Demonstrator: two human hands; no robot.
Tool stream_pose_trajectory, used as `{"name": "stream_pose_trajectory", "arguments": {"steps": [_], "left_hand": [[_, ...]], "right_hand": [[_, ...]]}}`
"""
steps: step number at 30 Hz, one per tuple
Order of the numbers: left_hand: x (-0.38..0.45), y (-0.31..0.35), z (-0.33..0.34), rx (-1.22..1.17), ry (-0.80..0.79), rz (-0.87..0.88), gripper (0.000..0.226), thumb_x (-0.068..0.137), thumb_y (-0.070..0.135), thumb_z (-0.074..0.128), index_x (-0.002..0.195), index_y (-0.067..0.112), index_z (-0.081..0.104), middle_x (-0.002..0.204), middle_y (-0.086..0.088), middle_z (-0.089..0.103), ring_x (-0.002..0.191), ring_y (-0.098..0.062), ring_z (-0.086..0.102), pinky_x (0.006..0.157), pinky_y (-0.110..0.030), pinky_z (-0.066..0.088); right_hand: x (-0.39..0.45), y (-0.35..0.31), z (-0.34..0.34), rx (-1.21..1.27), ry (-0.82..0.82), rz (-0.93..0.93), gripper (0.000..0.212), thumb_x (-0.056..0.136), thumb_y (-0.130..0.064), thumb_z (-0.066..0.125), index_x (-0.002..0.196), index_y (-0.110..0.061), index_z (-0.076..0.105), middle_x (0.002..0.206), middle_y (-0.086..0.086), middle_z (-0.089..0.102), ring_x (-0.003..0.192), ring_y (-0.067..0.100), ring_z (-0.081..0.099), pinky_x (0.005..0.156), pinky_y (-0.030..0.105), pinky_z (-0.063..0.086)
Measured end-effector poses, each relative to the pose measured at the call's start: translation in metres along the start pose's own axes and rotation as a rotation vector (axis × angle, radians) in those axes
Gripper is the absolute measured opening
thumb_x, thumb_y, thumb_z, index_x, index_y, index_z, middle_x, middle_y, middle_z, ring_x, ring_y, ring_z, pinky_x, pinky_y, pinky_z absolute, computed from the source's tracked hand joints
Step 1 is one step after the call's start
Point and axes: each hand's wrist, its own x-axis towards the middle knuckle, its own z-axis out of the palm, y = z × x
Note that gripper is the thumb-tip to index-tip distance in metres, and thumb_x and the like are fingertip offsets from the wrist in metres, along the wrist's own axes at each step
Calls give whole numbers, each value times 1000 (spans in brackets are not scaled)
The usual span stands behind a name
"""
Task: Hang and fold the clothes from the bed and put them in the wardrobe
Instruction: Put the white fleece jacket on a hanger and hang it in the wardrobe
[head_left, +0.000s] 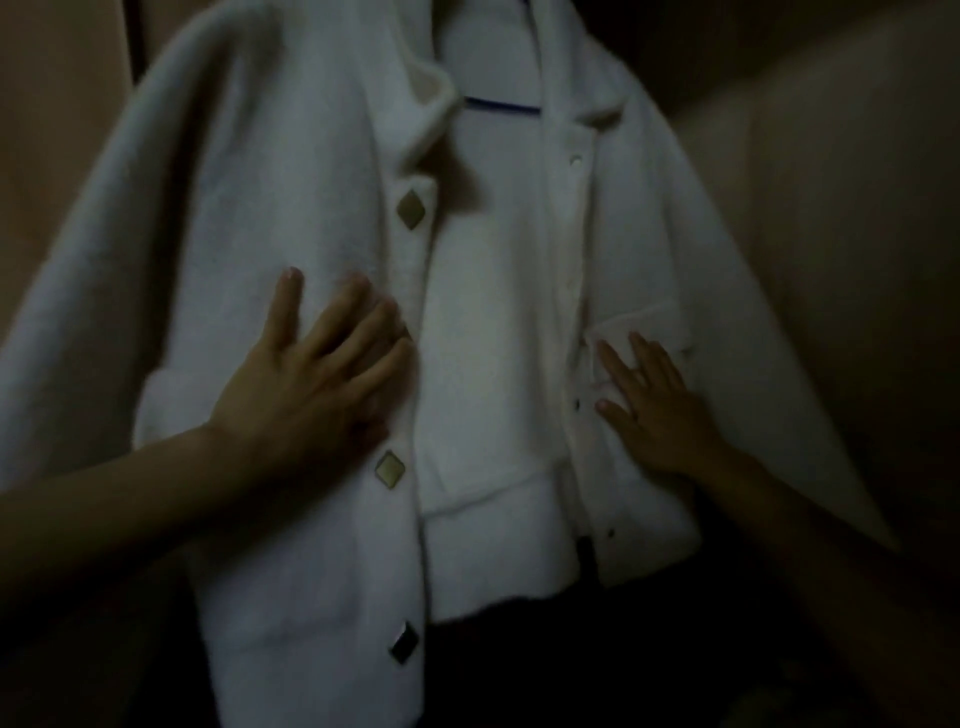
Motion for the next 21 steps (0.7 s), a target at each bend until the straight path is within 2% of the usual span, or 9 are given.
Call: {"name": "stream_pose_trajectory", "arguments": {"steps": [3,6,8,12,14,16,19,21], "left_hand": [[2,3,-3,-21,18,-12,77,85,56,34,145,11,49,154,-22,39,145,-46,28,111,-75,11],[2,5,-11,-43,4,-24,78,82,56,35,141,9,54,150,-23,44,142,-45,33,111,-74,12],[-1,5,-15,-62,19,-27,76,82,55,37,139,9,56,147,-22,47,141,-45,36,111,-73,12],[-7,9,-25,-104,44,-50,71,81,54,46,135,11,58,145,-19,50,141,-42,37,113,-71,14],[-9,10,-29,-149,35,-48,67,79,53,47,128,11,64,141,-18,54,139,-42,40,111,-72,17],[-11,11,-33,-197,30,-25,62,77,51,44,115,10,70,133,-18,59,134,-43,45,109,-73,22],[-16,13,-36,-248,34,23,59,75,49,41,103,9,74,126,-19,63,129,-43,50,109,-72,23],[-25,12,-38,-307,18,49,62,71,51,39,102,10,74,119,-20,66,126,-42,53,108,-71,23]], "right_hand": [[-3,-6,-4,14,-29,15,66,92,-66,27,148,-49,-3,164,-2,-4,150,25,1,117,54,20],[-15,-12,-16,93,-50,30,66,97,-54,40,154,-37,11,164,3,2,150,25,5,119,42,13],[-24,-16,-24,114,-51,30,72,93,-64,37,154,-32,18,164,5,8,149,25,12,120,39,15],[-38,-23,-42,126,-78,74,104,72,-92,16,152,-27,26,162,5,20,148,22,17,120,41,18],[-44,-28,-51,135,-69,82,118,62,-98,7,151,-24,30,160,4,25,148,21,19,120,41,20],[-51,-40,-64,154,-51,99,104,71,-92,18,149,-24,34,159,4,27,147,20,21,120,38,20],[-66,-63,-83,188,-16,123,68,90,-63,41,146,-24,38,156,4,31,143,21,28,118,38,23],[-78,-83,-95,160,28,141,57,94,-50,49,144,-23,41,150,4,39,137,22,37,115,39,29]]}}
